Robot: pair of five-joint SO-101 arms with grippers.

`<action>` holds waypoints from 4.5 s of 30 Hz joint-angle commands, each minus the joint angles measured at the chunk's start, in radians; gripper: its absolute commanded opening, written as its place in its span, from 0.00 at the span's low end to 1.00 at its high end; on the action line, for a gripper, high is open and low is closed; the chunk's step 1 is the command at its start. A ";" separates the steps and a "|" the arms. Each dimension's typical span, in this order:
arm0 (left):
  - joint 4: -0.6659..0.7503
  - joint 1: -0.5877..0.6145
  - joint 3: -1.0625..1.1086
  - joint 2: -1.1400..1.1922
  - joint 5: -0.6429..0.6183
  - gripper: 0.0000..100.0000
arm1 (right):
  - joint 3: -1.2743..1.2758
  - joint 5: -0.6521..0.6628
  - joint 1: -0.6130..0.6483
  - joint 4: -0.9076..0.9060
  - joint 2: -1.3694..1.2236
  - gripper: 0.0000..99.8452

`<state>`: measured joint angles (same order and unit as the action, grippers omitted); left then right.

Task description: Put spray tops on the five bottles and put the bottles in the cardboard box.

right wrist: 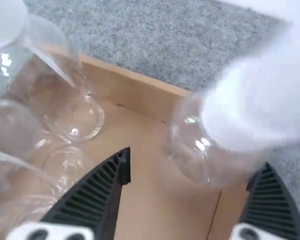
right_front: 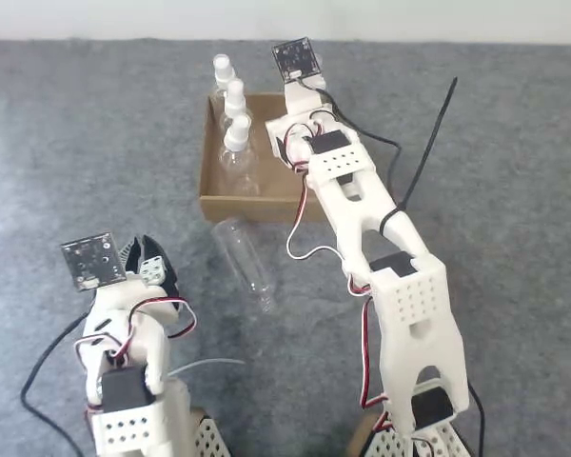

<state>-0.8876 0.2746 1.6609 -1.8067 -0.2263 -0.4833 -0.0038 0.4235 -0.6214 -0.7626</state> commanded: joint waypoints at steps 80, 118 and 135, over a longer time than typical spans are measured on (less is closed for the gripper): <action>0.054 0.006 -0.005 -0.017 0.012 0.04 | 0.038 -0.003 0.366 -1.159 0.657 0.26; 0.064 0.244 -0.053 -0.017 0.009 0.04 | 0.624 0.041 0.481 -0.449 0.645 0.26; 0.061 0.244 -0.053 -0.017 0.009 0.04 | 0.741 0.041 0.479 -0.358 0.621 0.12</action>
<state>-0.8523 0.5171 1.6594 -1.8067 -0.2263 0.2700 0.0222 0.8976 -0.9912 -0.1795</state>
